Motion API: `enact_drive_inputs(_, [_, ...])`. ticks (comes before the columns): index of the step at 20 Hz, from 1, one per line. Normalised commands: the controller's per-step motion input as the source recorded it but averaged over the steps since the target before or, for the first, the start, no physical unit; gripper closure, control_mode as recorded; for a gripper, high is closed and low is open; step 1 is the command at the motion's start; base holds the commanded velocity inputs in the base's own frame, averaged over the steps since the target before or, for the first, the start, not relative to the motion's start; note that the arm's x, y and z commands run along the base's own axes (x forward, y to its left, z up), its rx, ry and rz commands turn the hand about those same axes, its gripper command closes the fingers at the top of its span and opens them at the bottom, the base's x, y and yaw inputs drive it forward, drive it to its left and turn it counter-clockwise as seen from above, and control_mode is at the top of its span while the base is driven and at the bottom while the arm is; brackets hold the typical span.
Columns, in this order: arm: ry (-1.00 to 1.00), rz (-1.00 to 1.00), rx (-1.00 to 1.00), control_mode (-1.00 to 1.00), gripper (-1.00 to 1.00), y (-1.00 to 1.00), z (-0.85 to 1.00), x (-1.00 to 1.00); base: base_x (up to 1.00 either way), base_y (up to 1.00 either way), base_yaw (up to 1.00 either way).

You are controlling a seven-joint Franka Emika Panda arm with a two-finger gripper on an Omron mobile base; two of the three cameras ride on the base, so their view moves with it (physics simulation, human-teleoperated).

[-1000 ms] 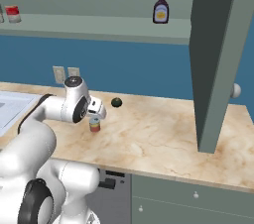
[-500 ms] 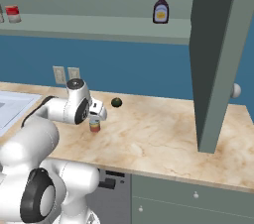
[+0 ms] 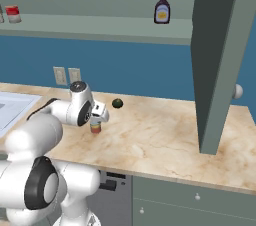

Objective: Pick the cans from the counter and place them in their designated side in the cabinet.

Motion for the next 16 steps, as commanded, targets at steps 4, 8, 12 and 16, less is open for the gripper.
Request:
enact_drive_inputs(4, [0.0,0.0,0.0,-1.0,-1.0,0.0,-0.13,0.12,0.0,0.0,0.0])
enact_drive_inputs(8, [0.02,0.0,0.0,-1.0,-1.0,0.0,-0.15,0.12,0.0,0.0,0.0])
enact_drive_inputs(12, [0.03,0.0,0.0,-1.0,-1.0,0.0,-0.16,0.14,0.0,0.0,0.0])
enact_drive_inputs(16, [0.02,0.0,0.0,-1.0,-1.0,0.0,-0.15,0.15,0.0,0.0,0.0])
